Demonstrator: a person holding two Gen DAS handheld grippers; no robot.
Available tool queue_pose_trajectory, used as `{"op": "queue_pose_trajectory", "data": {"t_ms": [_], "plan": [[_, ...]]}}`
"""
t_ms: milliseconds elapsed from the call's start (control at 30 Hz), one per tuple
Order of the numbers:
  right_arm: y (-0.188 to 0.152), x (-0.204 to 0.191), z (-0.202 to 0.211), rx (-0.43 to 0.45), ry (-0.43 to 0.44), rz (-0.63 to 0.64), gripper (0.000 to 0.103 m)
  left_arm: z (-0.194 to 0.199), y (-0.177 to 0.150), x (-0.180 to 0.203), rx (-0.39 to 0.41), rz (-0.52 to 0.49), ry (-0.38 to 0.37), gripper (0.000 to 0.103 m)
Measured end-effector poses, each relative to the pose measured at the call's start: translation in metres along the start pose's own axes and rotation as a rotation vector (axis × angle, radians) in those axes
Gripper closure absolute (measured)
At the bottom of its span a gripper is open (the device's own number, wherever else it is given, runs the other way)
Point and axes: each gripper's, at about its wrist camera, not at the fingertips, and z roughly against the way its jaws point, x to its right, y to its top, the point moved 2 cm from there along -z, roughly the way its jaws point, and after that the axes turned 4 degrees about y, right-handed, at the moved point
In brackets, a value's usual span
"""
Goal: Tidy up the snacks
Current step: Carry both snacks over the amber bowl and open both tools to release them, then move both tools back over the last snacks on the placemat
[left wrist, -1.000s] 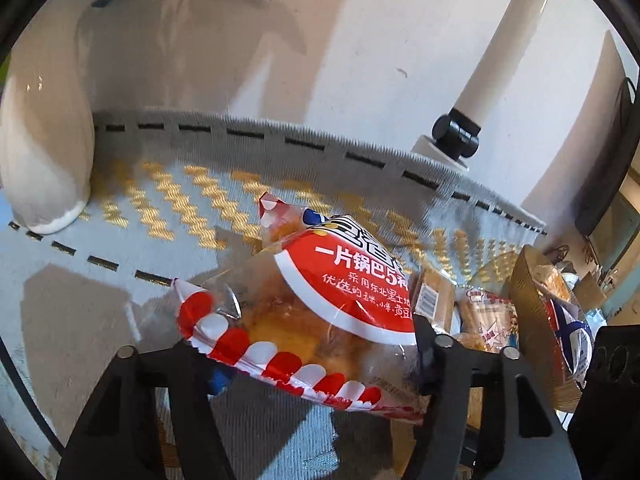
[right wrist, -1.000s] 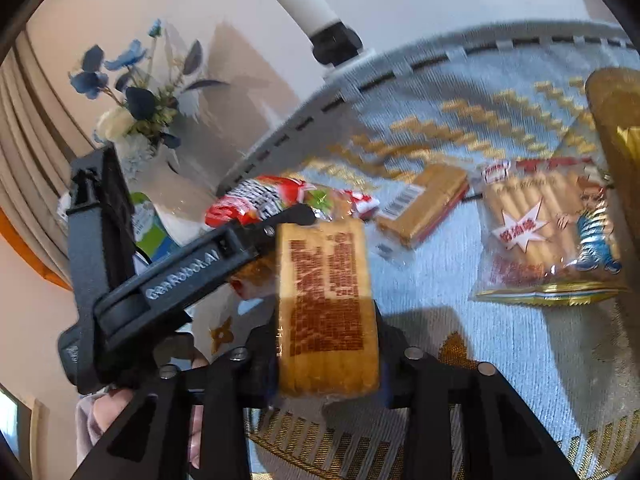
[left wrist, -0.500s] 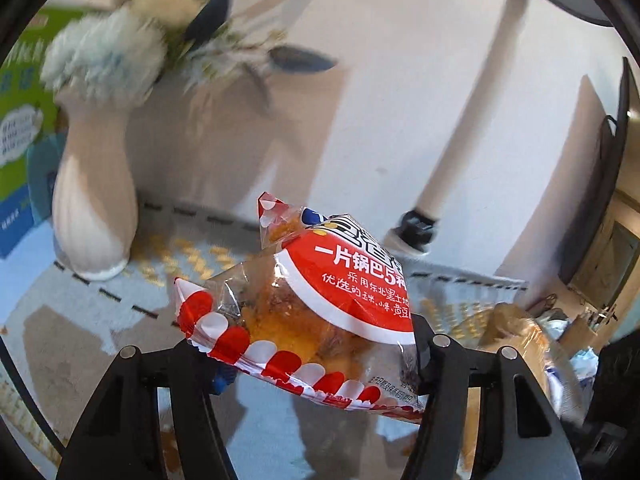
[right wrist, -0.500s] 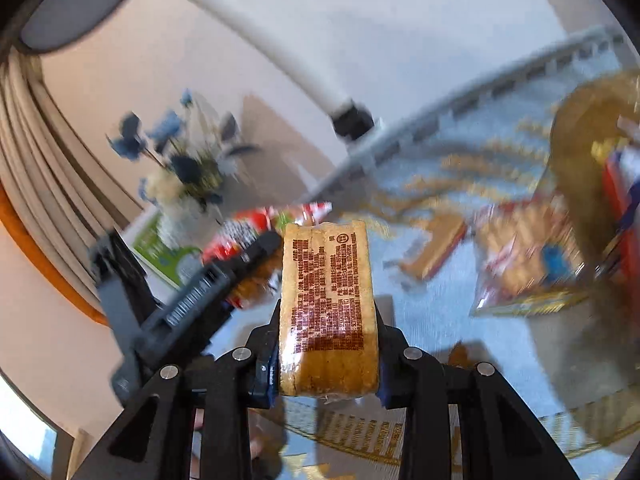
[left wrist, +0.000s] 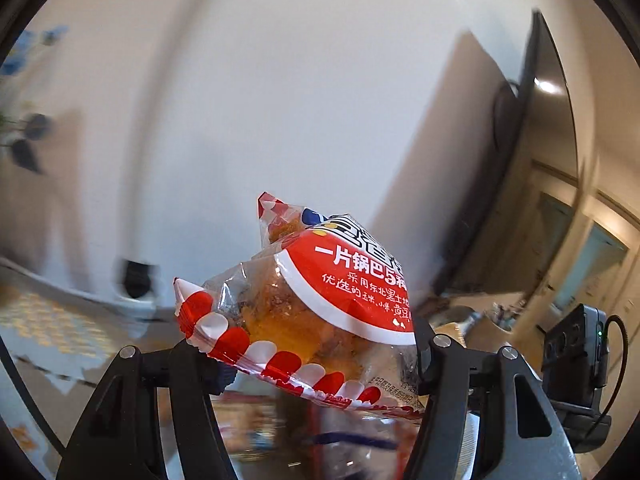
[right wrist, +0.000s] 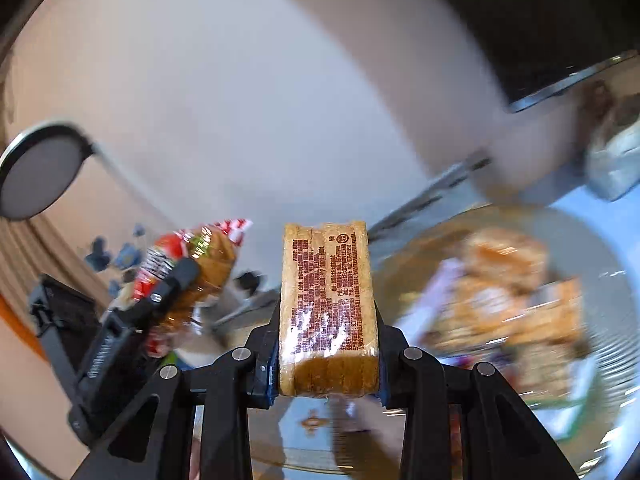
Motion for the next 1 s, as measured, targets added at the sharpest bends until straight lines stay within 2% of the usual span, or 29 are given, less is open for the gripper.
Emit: {"op": "queue_pose_trajectory", "data": {"t_ms": [67, 100, 133, 167, 200, 433, 533, 633, 800, 1000], "plan": [[0.005, 0.020, 0.006, -0.025, -0.056, -0.015, 0.067, -0.030, -0.011, 0.013, -0.090, -0.002, -0.006, 0.034], [0.007, 0.028, 0.010, -0.033, -0.083, -0.021, 0.050, -0.048, -0.018, 0.017, -0.170, -0.012, 0.007, 0.019], [0.009, 0.038, 0.014, -0.034, -0.134, -0.025, 0.036, -0.066, -0.026, 0.019, -0.258, -0.025, 0.056, 0.009], [0.011, 0.045, 0.019, -0.036, -0.196, -0.021, 0.007, -0.075, -0.030, 0.018, -0.300, -0.033, 0.095, 0.009], [0.011, 0.052, 0.024, -0.030, -0.228, -0.012, 0.001, -0.082, -0.033, 0.017, -0.319, -0.042, 0.124, 0.009], [0.014, 0.058, 0.037, -0.031, -0.263, 0.013, 0.001, -0.076, -0.032, 0.007, -0.286, -0.130, 0.226, 0.008], [0.012, 0.044, 0.029, -0.031, -0.271, 0.026, 0.001, -0.070, -0.025, 0.005, -0.268, -0.171, 0.259, 0.007], [0.011, 0.025, 0.031, 0.017, -0.289, 0.059, 0.001, -0.059, -0.020, -0.003, -0.263, -0.197, 0.290, 0.007], [0.008, -0.015, 0.030, 0.054, -0.235, 0.096, 0.001, -0.045, -0.019, -0.023, -0.255, -0.201, 0.330, 0.007], [-0.016, -0.059, 0.003, 0.013, -0.172, 0.134, 0.001, -0.027, -0.019, -0.059, -0.256, -0.169, 0.361, 0.007]]}}
